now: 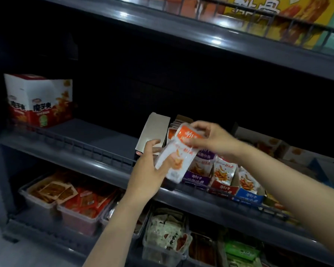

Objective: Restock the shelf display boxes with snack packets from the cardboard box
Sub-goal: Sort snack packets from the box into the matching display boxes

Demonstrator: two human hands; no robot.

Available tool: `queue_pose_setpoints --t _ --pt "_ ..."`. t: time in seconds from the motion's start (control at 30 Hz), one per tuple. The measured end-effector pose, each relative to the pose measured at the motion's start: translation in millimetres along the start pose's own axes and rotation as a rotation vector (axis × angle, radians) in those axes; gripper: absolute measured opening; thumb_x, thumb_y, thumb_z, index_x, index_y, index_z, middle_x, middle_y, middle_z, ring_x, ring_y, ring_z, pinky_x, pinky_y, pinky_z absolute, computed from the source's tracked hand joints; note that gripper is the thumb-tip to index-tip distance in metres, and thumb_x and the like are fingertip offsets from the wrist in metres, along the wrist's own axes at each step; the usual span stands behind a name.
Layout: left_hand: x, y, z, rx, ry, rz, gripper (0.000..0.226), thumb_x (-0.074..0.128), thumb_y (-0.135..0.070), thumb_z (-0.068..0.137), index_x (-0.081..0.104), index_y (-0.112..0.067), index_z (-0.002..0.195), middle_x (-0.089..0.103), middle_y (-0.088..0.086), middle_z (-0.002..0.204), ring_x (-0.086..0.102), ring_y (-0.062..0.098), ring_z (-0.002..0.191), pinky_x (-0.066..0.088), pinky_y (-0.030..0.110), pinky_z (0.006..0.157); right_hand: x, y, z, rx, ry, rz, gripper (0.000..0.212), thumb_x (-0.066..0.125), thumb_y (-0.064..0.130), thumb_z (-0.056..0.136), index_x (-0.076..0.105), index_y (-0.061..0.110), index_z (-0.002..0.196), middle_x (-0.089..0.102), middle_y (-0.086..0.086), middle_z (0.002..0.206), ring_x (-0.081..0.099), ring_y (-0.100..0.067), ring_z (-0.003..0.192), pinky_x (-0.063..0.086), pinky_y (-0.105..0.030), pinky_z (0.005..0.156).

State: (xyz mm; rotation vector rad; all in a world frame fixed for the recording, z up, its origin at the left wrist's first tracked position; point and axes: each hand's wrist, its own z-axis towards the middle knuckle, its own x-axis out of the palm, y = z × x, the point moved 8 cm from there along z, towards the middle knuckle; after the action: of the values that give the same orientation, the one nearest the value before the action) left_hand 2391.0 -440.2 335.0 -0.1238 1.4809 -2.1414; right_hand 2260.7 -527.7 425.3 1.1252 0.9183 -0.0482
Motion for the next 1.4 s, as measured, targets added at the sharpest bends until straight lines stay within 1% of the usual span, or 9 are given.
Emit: queue_pose_setpoints --t 0.1,0.2,0.33,0.53,0.67,0.77,1.1,1.2,1.4 --pt "-7 5 7 0.127 -0.026 0.376 0.062 0.034 -0.063 0.091 0.026 -0.037 0.146 0.033 -0.009 0.150 0.025 0.012 0.140 0.020 0.038 0.116 -38 -2 19 0.031 -0.236 -0.017 0.038 0.073 0.020 0.082 0.056 0.019 0.117 0.065 0.001 0.103 0.065 -0.006 0.077 0.053 -0.014 0.058" --pt "5 22 10 0.084 0.100 0.598 0.060 0.022 -0.068 0.091 0.021 -0.046 0.146 0.015 -0.009 0.159 -0.002 0.015 0.147 -0.010 0.044 0.118 -53 -2 37 0.000 -0.356 -0.133 0.045 0.073 0.022 0.083 0.054 0.016 0.124 0.058 0.006 0.105 0.054 0.003 0.074 0.043 -0.002 0.054" --pt "18 29 9 0.044 0.172 0.658 0.053 0.021 -0.062 0.093 0.032 -0.046 0.143 0.014 -0.011 0.159 -0.012 0.015 0.146 -0.021 0.047 0.114 -43 -12 61 0.024 -0.325 -0.221 0.050 0.075 0.022 0.081 0.054 0.016 0.126 0.059 -0.001 0.121 0.054 -0.010 0.095 0.044 -0.019 0.077" --pt "18 29 8 0.084 0.148 0.755 0.043 0.027 -0.056 0.097 0.046 -0.044 0.134 0.021 -0.013 0.156 -0.007 0.016 0.147 -0.020 0.049 0.114 3 -24 77 0.025 -0.155 -0.462 0.055 0.070 0.021 0.085 0.048 0.017 0.135 0.055 -0.005 0.133 0.055 -0.021 0.117 0.046 -0.030 0.091" --pt "15 29 9 0.101 0.123 0.753 0.041 0.031 -0.053 0.097 0.047 -0.043 0.133 0.024 -0.014 0.154 -0.003 0.015 0.147 -0.017 0.048 0.115 26 -21 78 -0.055 -0.141 -0.928 0.056 0.072 0.030 0.083 0.050 0.021 0.134 0.058 -0.003 0.128 0.057 -0.021 0.113 0.049 -0.031 0.085" --pt "14 29 9 0.092 0.123 0.765 0.041 0.029 -0.054 0.097 0.046 -0.044 0.133 0.024 -0.015 0.154 -0.003 0.015 0.147 -0.016 0.048 0.115 26 -24 77 -0.075 -0.198 -1.119 0.053 0.072 0.042 0.080 0.055 0.020 0.125 0.058 -0.003 0.126 0.058 -0.022 0.108 0.050 -0.032 0.079" --pt "17 30 7 0.109 0.106 0.752 0.041 0.030 -0.053 0.097 0.048 -0.041 0.132 0.025 -0.014 0.153 -0.004 0.015 0.147 -0.015 0.048 0.114 29 -38 79 0.015 -0.139 -1.210 0.081 0.074 0.051 0.074 0.038 0.020 0.140 0.059 -0.005 0.124 0.060 -0.024 0.106 0.048 -0.031 0.074" --pt "18 30 8 0.113 0.096 0.739 0.040 0.032 -0.053 0.097 0.051 -0.040 0.130 0.027 -0.014 0.152 -0.003 0.016 0.147 -0.015 0.048 0.114 34 -41 78 0.031 -0.084 -1.296 0.094 0.075 0.058 0.069 0.031 0.018 0.142 0.053 -0.006 0.131 0.055 -0.025 0.114 0.046 -0.034 0.083" --pt "18 30 8 0.126 0.073 0.703 0.035 0.035 -0.051 0.097 0.056 -0.037 0.121 0.032 -0.013 0.149 0.000 0.016 0.146 -0.014 0.047 0.115 42 -41 78 -0.013 -0.170 -1.328 0.088 0.078 0.052 0.068 0.036 0.013 0.135 0.052 -0.007 0.127 0.054 -0.024 0.110 0.044 -0.032 0.084"
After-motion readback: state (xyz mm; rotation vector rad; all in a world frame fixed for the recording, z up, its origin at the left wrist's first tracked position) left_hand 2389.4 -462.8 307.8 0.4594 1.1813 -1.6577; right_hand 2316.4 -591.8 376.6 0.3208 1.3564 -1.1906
